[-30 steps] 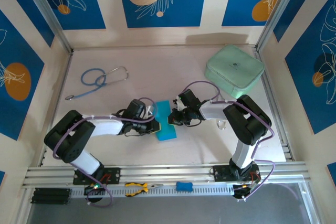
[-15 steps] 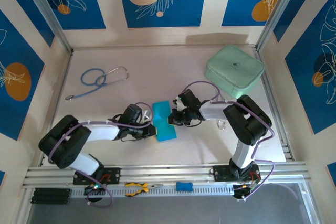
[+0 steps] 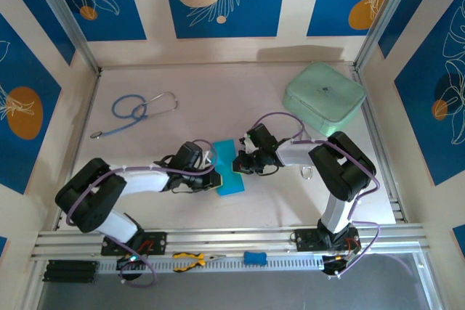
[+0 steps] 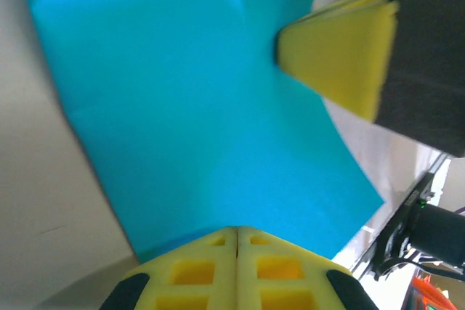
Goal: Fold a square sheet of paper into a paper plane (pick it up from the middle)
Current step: First fold the square sheet of paper in half at the center of the table.
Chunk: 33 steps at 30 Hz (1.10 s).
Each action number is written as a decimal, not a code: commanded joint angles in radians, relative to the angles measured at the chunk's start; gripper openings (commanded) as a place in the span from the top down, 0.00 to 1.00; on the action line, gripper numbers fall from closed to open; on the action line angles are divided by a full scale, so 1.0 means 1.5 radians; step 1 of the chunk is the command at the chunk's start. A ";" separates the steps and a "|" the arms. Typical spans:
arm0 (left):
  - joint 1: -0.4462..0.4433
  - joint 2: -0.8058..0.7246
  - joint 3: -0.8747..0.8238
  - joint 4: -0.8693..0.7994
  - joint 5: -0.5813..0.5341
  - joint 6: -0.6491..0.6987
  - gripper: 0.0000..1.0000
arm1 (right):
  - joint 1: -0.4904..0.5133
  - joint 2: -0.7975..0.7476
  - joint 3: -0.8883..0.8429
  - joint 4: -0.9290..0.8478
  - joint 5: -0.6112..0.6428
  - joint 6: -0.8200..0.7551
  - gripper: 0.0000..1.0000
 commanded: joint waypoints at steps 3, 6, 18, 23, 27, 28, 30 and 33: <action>-0.008 0.013 -0.036 0.018 0.002 -0.004 0.97 | 0.004 0.024 -0.028 -0.078 0.043 0.006 1.00; -0.009 0.007 -0.063 0.008 -0.001 0.010 0.97 | 0.004 0.026 -0.027 -0.078 0.043 0.005 1.00; -0.015 -0.058 -0.075 -0.089 -0.036 0.084 0.97 | 0.004 0.026 -0.028 -0.081 0.045 0.006 1.00; -0.021 -0.100 -0.063 -0.120 -0.048 0.111 0.97 | 0.005 0.025 -0.029 -0.079 0.043 0.007 1.00; -0.020 -0.139 -0.048 -0.110 -0.068 0.082 0.96 | 0.005 0.022 -0.030 -0.083 0.044 0.007 1.00; -0.021 -0.146 -0.047 -0.101 -0.080 0.070 0.96 | 0.005 0.021 -0.031 -0.083 0.045 0.007 1.00; -0.019 -0.150 -0.047 -0.061 -0.092 0.038 0.95 | 0.006 0.021 -0.031 -0.082 0.045 0.007 1.00; -0.019 -0.104 -0.028 0.012 -0.052 0.008 0.95 | 0.005 0.021 -0.027 -0.086 0.045 0.006 1.00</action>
